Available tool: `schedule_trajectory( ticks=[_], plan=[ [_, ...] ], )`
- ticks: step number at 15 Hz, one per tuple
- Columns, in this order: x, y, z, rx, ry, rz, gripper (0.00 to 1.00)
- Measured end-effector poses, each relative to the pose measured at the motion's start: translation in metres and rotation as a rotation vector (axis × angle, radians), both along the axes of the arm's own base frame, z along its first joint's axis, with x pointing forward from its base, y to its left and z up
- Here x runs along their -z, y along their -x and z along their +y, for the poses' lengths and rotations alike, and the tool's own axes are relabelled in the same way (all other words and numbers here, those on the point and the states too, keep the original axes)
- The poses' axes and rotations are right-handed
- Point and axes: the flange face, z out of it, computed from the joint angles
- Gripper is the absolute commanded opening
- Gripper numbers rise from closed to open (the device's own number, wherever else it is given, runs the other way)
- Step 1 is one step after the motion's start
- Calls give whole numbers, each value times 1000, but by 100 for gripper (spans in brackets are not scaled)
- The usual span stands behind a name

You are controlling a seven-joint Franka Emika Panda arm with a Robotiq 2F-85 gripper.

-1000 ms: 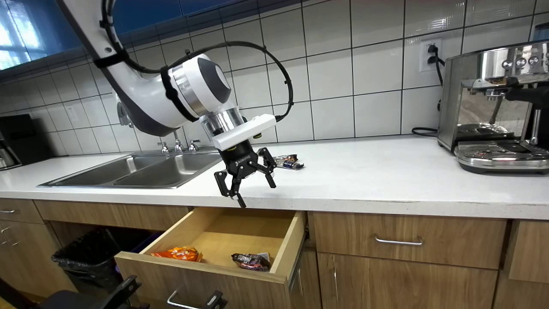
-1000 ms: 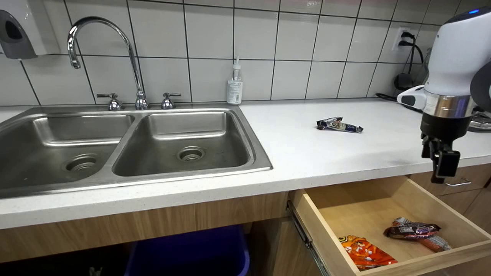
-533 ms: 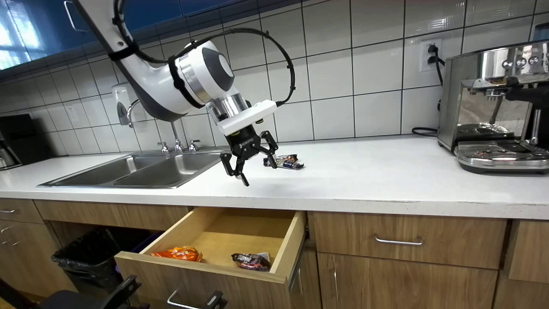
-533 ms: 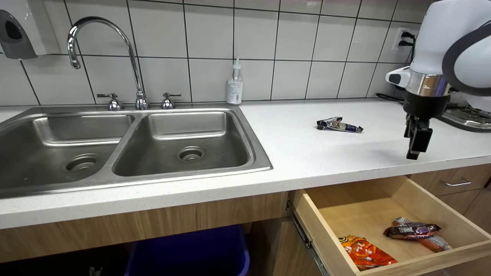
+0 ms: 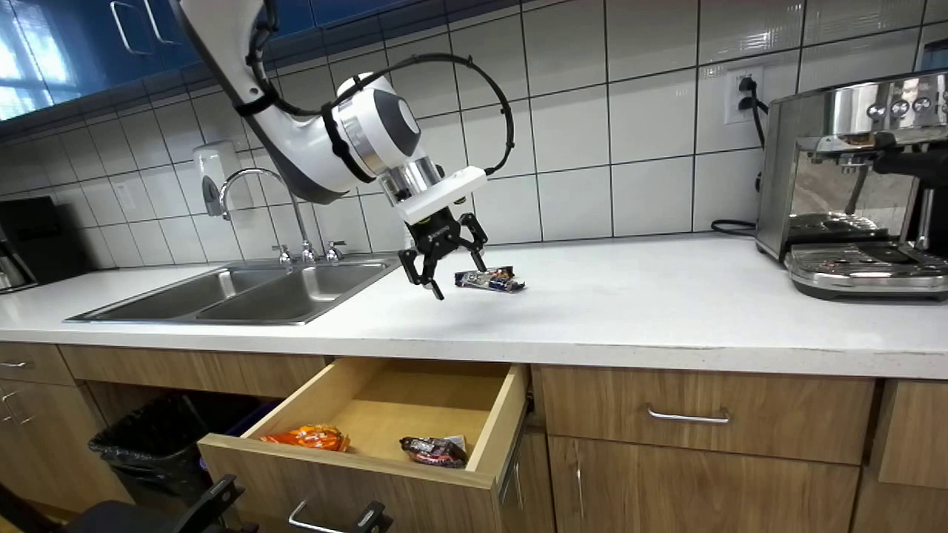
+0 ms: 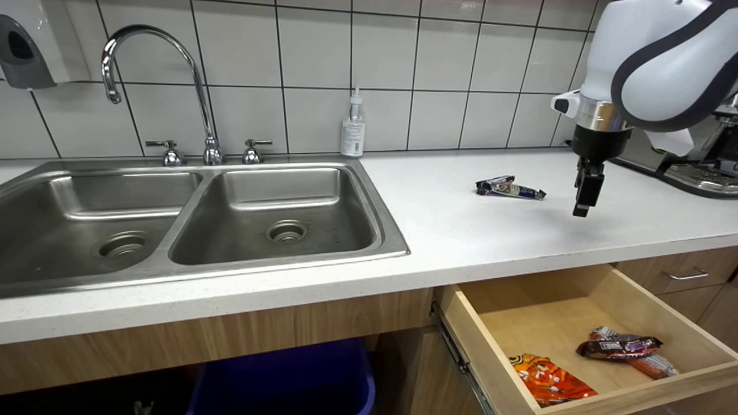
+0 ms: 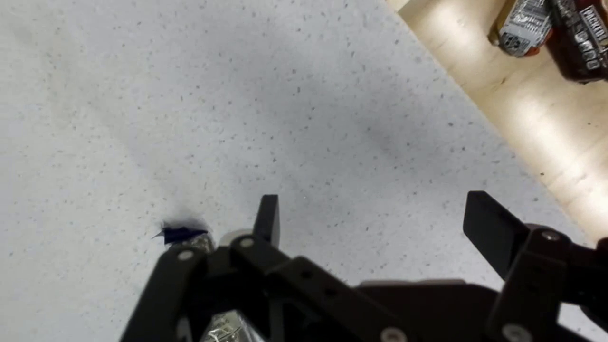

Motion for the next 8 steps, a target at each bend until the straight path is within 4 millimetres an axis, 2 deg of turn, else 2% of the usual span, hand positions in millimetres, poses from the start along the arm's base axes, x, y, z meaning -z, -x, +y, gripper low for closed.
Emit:
schedule_trajectory(
  ticks=[8],
  plan=[
    [1, -65, -3, -44, -22, -23, 100]
  ],
)
